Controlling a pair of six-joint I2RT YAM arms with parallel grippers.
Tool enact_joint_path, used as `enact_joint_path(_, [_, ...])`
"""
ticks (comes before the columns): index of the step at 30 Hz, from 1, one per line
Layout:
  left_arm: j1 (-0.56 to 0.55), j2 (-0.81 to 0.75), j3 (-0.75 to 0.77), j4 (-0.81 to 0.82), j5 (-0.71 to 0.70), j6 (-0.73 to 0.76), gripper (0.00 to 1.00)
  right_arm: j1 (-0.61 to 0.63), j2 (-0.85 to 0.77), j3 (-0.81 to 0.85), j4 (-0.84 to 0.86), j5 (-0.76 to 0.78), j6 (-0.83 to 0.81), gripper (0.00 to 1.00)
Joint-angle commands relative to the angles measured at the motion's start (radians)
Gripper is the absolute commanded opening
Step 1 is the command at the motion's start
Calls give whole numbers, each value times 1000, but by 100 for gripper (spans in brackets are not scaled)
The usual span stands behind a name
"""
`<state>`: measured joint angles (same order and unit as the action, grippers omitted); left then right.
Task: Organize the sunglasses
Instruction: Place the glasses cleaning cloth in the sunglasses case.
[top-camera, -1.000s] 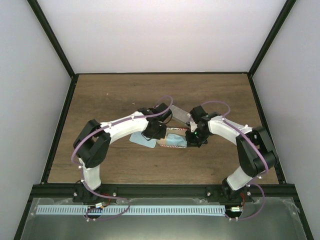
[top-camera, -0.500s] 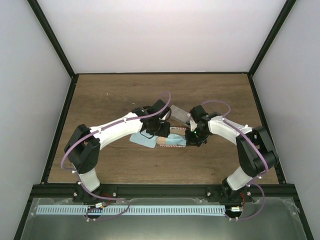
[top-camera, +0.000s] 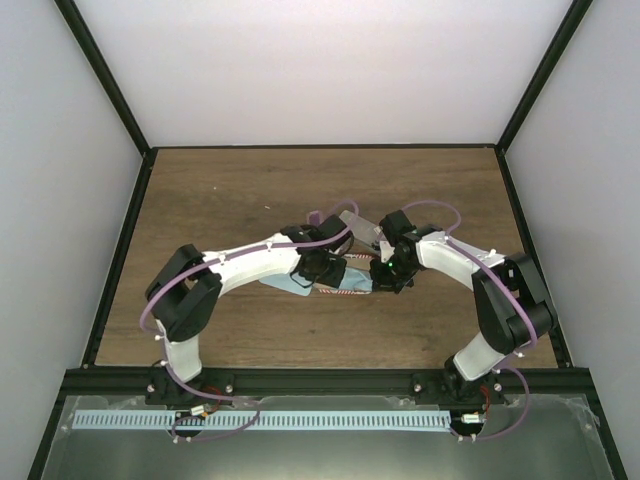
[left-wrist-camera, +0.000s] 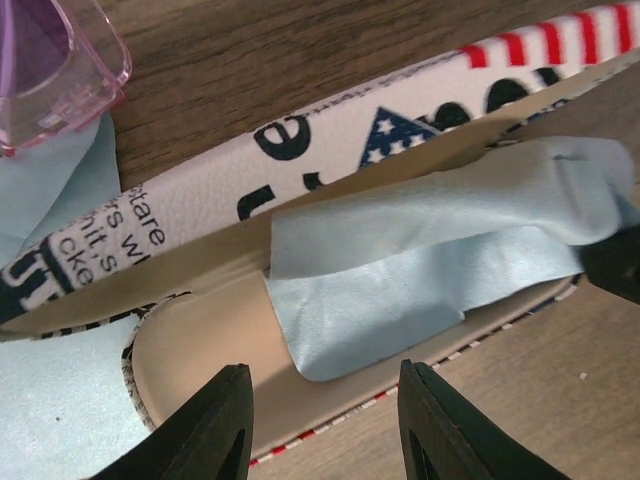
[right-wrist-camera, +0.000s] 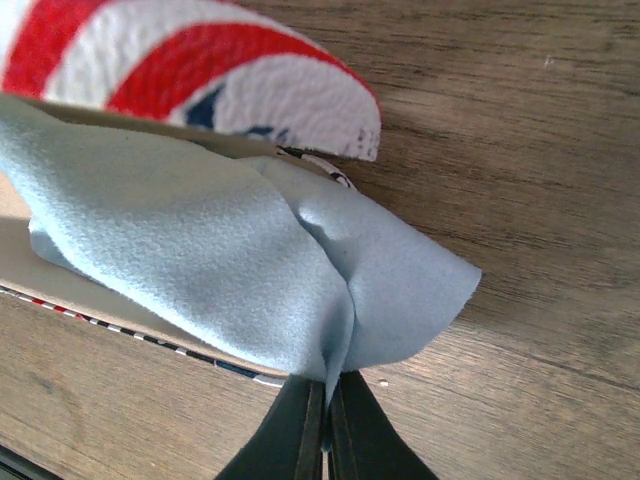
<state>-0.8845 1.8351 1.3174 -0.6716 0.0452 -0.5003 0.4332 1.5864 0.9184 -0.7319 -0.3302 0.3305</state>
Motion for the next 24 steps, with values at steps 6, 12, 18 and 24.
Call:
enact_joint_path(6, [-17,90,6,29,-33,-12,42,-8,-21,-7,7,-8,4,1])
enact_joint_path(12, [-18,152,46,39,-23,-36,40,-7,-30,-17,2,-7,7,1])
enact_joint_path(18, [-19,189,72,36,-26,-53,39,-7,-49,-21,-7,-11,12,1])
enact_joint_path(24, [-22,212,89,30,-30,-59,30,-5,-60,-43,-3,-16,14,1])
